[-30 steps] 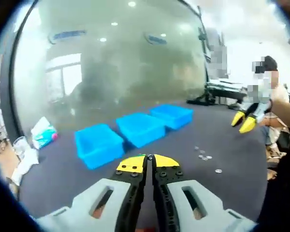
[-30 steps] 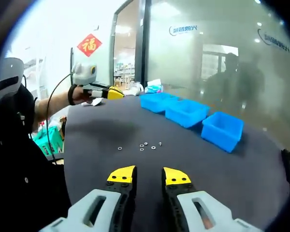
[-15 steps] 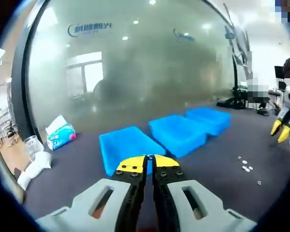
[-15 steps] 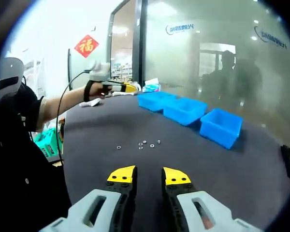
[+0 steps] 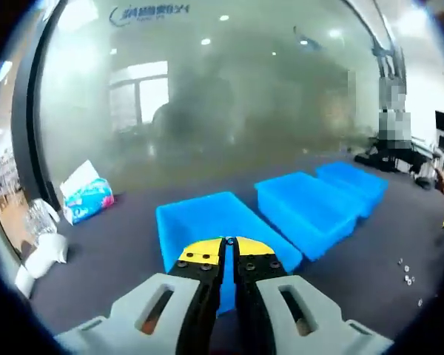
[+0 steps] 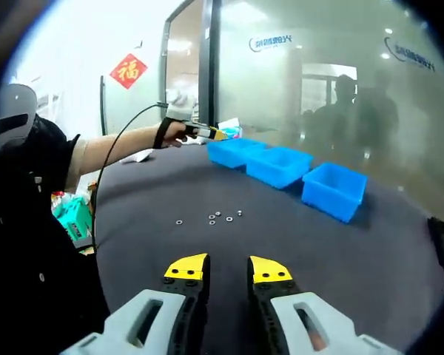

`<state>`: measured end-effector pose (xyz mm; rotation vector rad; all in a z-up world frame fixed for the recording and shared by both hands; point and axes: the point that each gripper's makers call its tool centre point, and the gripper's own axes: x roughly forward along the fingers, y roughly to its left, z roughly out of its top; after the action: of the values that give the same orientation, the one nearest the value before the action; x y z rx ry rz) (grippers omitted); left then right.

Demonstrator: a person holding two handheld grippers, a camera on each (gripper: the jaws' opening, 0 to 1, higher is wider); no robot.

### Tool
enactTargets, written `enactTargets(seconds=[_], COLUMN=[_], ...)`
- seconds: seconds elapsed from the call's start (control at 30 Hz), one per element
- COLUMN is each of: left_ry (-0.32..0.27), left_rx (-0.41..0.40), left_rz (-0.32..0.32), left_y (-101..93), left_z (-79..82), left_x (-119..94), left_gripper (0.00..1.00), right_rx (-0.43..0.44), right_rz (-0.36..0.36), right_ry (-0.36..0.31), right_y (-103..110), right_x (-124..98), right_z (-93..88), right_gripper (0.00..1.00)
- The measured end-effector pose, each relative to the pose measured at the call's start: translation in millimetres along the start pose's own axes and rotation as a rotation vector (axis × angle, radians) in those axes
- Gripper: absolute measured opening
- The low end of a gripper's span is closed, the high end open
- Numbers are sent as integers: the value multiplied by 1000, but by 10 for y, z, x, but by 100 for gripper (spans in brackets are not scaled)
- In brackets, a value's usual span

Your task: Sort the screws, nuts, and washers into the corresponding bins

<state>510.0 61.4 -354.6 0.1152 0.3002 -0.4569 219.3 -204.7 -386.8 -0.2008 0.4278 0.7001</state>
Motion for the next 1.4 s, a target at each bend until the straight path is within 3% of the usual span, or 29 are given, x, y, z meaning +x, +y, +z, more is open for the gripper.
enactTargets(seconds=[0.1, 0.2, 0.27, 0.33, 0.43, 0.7, 0.87, 1.03, 1.2, 1.4], left_ry=[19, -9, -11, -22, -16, -5, -2, 57, 66, 65], left_rx=[8, -10, -12, -12, -11, 17, 33, 63, 91, 132], left_rz=[6, -10, -9, -13, -5, -47, -114, -189, -234, -286], left_y=[2, -15, -3, -2, 29, -96, -306, -591, -651, -896], left_z=[-34, -19, -40, -47, -83, -107, -99, -228, -199, -263], left_x=[43, 42, 31, 26, -5, -189, -392, -648, -737, -1013], left_gripper=[0, 4, 15, 34, 42, 42, 40, 40, 39, 39], right_rx=[3, 5, 8, 10, 12, 15, 15, 14, 16, 20], right_rz=[-2, -3, -5, -5, -5, -4, -2, -1, 2, 4], right_ry=[-3, -4, -4, -3, -5, -10, -14, -18, -23, -27], right_y=[-5, -10, -15, -15, -14, 19, 37, 50, 66, 53], right_x=[-3, -9, -15, -20, -33, -34, -27, -24, -30, -45], right_z=[0, -12, -23, -35, -32, -17, -9, -2, -1, -19], right_gripper=[17, 17, 17, 17, 17, 17, 17, 17, 17, 17])
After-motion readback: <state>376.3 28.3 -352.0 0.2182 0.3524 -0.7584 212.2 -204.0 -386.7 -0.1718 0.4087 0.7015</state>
